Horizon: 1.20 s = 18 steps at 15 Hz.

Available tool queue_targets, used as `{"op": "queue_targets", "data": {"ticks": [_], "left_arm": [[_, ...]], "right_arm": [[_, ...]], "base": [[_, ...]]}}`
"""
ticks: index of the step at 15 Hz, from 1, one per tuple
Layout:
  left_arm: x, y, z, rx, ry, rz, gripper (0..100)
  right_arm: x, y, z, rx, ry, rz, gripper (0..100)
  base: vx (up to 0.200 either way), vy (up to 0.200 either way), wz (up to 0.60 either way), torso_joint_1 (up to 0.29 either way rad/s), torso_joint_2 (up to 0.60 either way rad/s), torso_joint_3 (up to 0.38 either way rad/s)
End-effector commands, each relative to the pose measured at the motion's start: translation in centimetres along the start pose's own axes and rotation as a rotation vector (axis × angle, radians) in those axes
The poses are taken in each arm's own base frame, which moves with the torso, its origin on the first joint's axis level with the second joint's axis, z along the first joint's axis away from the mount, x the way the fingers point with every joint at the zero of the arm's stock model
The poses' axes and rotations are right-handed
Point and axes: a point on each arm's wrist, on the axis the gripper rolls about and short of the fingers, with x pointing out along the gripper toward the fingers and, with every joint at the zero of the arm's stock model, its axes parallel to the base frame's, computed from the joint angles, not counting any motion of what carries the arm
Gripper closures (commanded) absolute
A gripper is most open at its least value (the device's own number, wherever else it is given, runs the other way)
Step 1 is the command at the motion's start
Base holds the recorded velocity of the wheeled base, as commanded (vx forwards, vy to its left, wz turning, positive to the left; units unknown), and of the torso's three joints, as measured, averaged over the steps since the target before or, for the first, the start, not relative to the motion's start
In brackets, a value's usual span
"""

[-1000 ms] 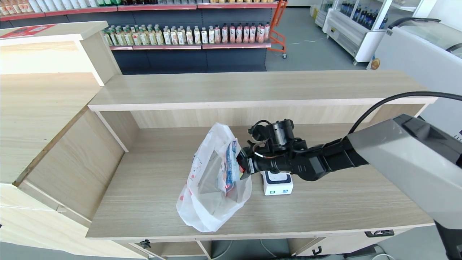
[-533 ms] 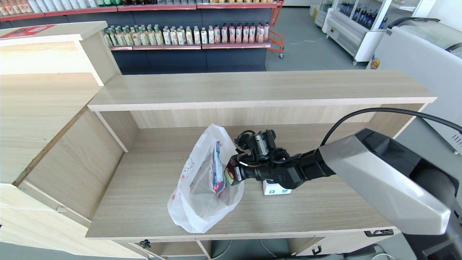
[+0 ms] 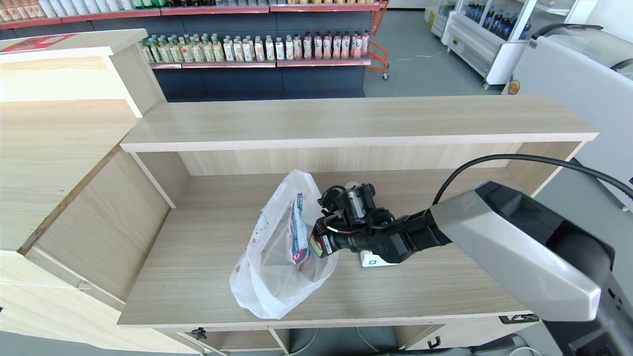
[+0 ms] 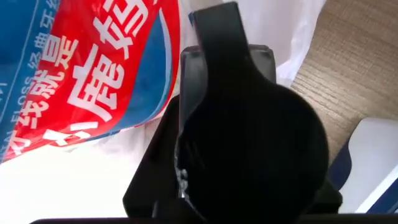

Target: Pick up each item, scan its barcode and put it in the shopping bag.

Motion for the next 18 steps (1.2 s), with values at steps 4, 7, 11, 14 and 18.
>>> {"op": "queue_targets", "data": {"ticks": [4, 7, 11, 14, 18], "left_arm": [[0.0, 0.0, 0.0, 0.000, -0.001, 0.000, 0], [0.0, 0.0, 0.0, 0.000, -0.001, 0.000, 0], [0.0, 0.0, 0.0, 0.000, -0.001, 0.000, 0], [0.0, 0.0, 0.0, 0.000, -0.001, 0.000, 0], [0.0, 0.0, 0.0, 0.000, -0.001, 0.000, 0]], "right_arm": [[-1.0, 0.4, 1.6, 0.060, -0.056, 0.093, 0], [-2.6, 0.2, 3.5, 0.185, -0.121, 0.154, 0], [-6.0, -2.0, 5.0, 0.337, -0.147, 0.121, 0], [-10.6, -3.3, 4.2, 0.449, -0.104, 0.127, 0], [-21.0, -7.0, 2.5, 0.508, -0.144, 0.041, 0]], "base": [[0.000, 0.000, 0.00, 0.000, 0.00, 0.000], [0.000, 0.000, 0.00, 0.000, 0.00, 0.000], [0.000, 0.000, 0.00, 0.000, 0.00, 0.000], [0.000, 0.000, 0.00, 0.000, 0.00, 0.000], [0.000, 0.000, 0.00, 0.000, 0.00, 0.000]]}}
